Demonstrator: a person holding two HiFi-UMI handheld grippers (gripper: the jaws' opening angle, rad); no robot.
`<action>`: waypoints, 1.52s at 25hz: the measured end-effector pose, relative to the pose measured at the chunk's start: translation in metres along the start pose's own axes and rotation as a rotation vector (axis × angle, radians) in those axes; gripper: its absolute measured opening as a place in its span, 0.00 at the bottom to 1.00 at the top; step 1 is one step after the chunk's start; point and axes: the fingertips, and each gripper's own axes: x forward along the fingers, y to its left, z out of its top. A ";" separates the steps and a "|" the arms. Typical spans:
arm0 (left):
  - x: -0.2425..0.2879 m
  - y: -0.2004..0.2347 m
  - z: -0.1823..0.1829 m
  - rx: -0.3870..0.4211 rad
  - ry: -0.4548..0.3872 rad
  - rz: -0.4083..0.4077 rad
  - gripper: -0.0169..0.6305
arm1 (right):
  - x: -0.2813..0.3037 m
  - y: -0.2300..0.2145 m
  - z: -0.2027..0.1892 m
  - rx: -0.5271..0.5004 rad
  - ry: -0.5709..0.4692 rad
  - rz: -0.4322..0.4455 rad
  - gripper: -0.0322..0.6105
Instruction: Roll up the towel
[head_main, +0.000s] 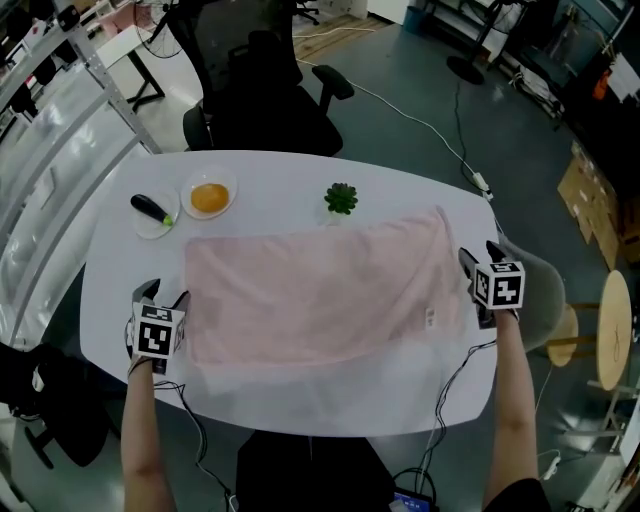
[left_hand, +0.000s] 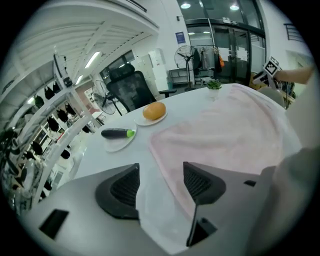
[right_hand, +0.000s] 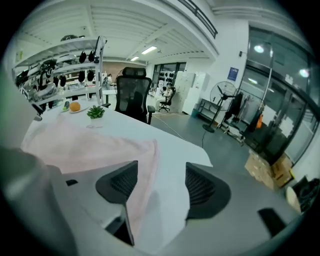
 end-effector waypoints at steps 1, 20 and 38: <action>-0.007 -0.003 -0.011 -0.033 0.011 0.006 0.49 | -0.008 0.000 -0.009 0.021 -0.003 0.008 0.53; -0.069 -0.064 -0.139 -0.705 -0.008 0.027 0.37 | -0.100 0.050 -0.134 0.264 -0.017 0.065 0.48; -0.049 -0.076 -0.147 -0.827 0.023 0.040 0.14 | -0.051 0.066 -0.159 0.324 0.179 0.116 0.16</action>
